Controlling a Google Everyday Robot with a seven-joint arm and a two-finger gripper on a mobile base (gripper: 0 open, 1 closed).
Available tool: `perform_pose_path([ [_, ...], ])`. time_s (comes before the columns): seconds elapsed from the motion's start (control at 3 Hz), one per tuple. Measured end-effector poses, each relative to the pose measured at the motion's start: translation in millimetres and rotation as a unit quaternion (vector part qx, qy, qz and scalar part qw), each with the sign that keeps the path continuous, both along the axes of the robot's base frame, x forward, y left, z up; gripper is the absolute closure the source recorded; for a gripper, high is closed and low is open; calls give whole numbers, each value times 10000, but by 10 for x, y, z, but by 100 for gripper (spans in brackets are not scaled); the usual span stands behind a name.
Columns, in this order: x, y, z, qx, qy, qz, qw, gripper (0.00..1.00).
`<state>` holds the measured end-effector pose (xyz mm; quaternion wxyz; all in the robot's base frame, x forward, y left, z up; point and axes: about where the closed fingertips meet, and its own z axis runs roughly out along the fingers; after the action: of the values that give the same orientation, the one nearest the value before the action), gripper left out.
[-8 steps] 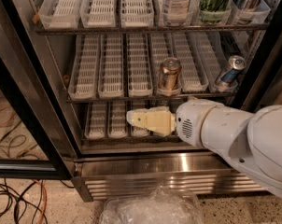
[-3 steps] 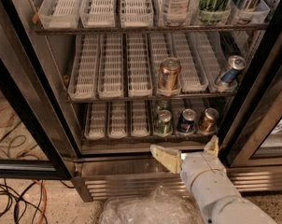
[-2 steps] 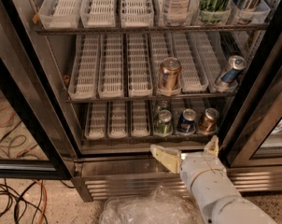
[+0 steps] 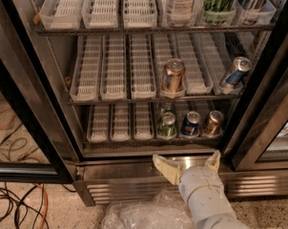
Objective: Pick orange can from bottom shelf of fridge
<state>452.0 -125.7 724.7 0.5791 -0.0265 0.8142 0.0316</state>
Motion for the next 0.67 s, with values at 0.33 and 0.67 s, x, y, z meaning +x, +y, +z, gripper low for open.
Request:
perform_pose_path([
  [0.33, 18, -61, -174, 94, -172, -300, 9994, 0],
  [0.67, 29, -134, -365, 179, -232, -573, 9979, 0],
])
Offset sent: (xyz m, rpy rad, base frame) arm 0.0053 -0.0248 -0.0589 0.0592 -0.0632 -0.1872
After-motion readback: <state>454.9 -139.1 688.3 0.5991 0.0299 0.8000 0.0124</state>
